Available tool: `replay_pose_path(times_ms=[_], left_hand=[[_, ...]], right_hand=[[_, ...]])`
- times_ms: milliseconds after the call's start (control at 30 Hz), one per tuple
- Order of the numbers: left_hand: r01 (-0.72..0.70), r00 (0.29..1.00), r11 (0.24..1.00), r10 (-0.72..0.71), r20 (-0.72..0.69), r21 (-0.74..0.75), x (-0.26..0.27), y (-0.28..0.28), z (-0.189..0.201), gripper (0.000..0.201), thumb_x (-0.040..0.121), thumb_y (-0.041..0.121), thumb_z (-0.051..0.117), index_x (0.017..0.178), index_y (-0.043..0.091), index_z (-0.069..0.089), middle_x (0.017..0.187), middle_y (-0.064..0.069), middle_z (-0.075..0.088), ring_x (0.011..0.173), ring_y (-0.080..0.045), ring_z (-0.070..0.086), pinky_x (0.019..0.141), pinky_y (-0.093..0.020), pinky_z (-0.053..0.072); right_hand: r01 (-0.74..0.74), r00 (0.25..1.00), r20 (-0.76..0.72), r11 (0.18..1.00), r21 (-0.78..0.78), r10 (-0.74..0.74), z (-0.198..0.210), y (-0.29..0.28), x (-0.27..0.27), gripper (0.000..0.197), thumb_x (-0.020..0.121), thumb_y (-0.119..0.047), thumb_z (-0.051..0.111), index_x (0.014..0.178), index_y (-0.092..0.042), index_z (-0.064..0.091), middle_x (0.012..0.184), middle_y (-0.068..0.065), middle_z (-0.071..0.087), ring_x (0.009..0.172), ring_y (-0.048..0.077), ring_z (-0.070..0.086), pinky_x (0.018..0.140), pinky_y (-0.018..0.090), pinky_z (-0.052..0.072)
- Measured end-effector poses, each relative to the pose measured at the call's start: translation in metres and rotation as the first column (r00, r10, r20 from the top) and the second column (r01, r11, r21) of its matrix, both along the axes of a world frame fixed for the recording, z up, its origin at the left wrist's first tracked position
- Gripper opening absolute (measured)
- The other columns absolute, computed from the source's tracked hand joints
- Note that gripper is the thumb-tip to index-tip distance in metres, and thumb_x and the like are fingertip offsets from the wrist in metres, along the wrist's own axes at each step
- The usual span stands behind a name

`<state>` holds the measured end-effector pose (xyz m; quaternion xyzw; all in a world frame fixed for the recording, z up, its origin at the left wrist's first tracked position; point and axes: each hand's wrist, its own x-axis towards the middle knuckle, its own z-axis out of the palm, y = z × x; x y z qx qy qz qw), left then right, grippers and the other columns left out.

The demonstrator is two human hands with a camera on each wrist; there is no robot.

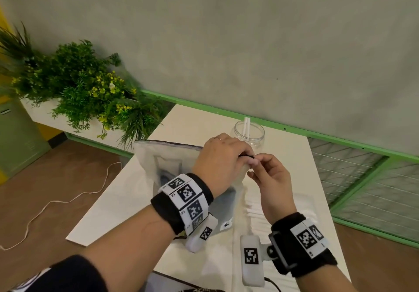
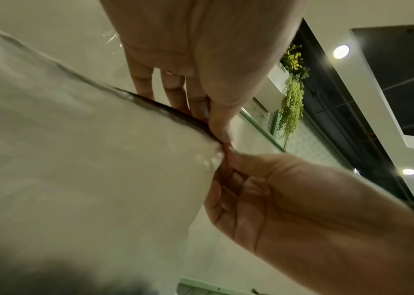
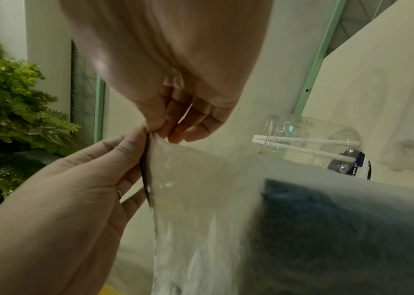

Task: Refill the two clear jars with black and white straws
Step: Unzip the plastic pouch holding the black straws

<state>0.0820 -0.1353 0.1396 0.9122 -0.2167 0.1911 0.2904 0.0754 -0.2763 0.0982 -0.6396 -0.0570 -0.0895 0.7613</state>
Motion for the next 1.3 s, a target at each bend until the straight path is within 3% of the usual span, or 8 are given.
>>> replay_pose_path(times_ms=[67,233,333,500,767,1033,1133,1300], left_hand=[[-0.023,1.0,0.999,0.023,0.012,0.033,0.001,0.0,-0.002,0.043,0.083,0.052,0.037,0.09,0.024,0.068,0.089,0.007,0.07,0.093,-0.019,0.056,0.082,-0.035,0.044],[-0.104,0.994,0.992,0.101,0.049,0.075,0.004,0.022,0.0,0.013,0.087,0.032,0.06,0.091,0.022,0.067,0.09,0.004,0.069,0.091,-0.023,0.056,0.082,-0.037,0.043],[-0.25,0.968,0.967,0.248,0.045,0.049,0.001,0.078,-0.001,0.009,0.087,0.025,0.061,0.088,0.018,0.068,0.088,0.0,0.069,0.087,-0.027,0.057,0.079,-0.04,0.046],[-0.428,0.903,0.901,0.429,-0.004,0.077,-0.015,0.157,-0.006,0.008,0.09,0.021,0.059,0.095,0.016,0.064,0.096,0.0,0.065,0.093,-0.025,0.054,0.081,-0.033,0.038],[-0.441,0.895,0.898,0.44,-0.069,0.007,-0.026,0.165,-0.004,0.012,0.089,0.018,0.059,0.101,0.018,0.061,0.095,0.0,0.061,0.091,-0.02,0.055,0.082,-0.037,0.047],[-0.374,0.928,0.885,0.36,0.1,0.277,-0.014,0.098,0.0,0.029,0.073,0.041,0.073,0.098,0.032,0.061,0.1,0.007,0.055,0.104,-0.023,0.048,0.1,-0.043,0.031],[-0.354,0.935,0.888,0.335,0.114,0.293,-0.004,0.088,-0.001,0.017,0.075,0.042,0.071,0.087,0.031,0.063,0.091,0.008,0.058,0.097,-0.024,0.053,0.1,-0.046,0.034],[-0.194,0.977,0.935,0.16,0.138,0.295,0.002,0.058,0.003,0.019,0.08,0.043,0.064,0.097,0.036,0.06,0.095,0.012,0.058,0.095,-0.019,0.053,0.095,-0.037,0.034]], right_hand=[[-0.008,1.0,0.0,1.0,-0.004,0.008,0.0,0.004,-0.001,0.014,0.095,-0.003,0.051,0.085,-0.011,0.058,0.078,-0.003,0.063,0.075,0.011,0.057,0.071,0.022,0.05],[0.048,0.999,0.019,0.998,0.029,-0.049,0.001,0.006,0.005,0.018,0.1,-0.004,0.043,0.087,-0.014,0.051,0.083,0.003,0.054,0.077,0.014,0.05,0.071,0.027,0.045],[0.145,0.989,0.001,0.986,0.085,-0.146,-0.001,-0.011,0.013,0.024,0.101,-0.005,0.04,0.084,-0.019,0.05,0.077,-0.009,0.053,0.07,0.005,0.047,0.068,0.021,0.042],[0.17,0.985,-0.01,0.98,0.105,-0.17,-0.006,-0.021,0.026,0.026,0.101,-0.007,0.04,0.084,-0.023,0.05,0.078,-0.01,0.053,0.07,0.003,0.048,0.069,0.021,0.041],[0.036,0.999,-0.001,0.985,0.167,-0.036,0.0,-0.011,0.031,0.016,0.099,-0.015,0.045,0.085,-0.023,0.048,0.08,-0.011,0.058,0.075,0.007,0.051,0.068,0.021,0.046],[-0.046,0.999,-0.006,0.985,0.165,0.048,0.003,-0.008,0.023,0.021,0.102,-0.009,0.037,0.088,-0.021,0.047,0.071,-0.011,0.055,0.064,0.004,0.048,0.059,0.018,0.038],[-0.056,0.998,0.008,0.984,0.17,0.056,0.004,-0.011,0.022,0.008,0.095,-0.019,0.046,0.087,-0.02,0.047,0.071,-0.01,0.057,0.064,0.006,0.049,0.058,0.018,0.04],[-0.1,0.995,0.013,0.981,0.165,0.099,0.001,-0.011,0.023,0.016,0.082,-0.036,0.06,0.085,-0.023,0.051,0.077,-0.005,0.058,0.069,0.01,0.049,0.062,0.023,0.04]])
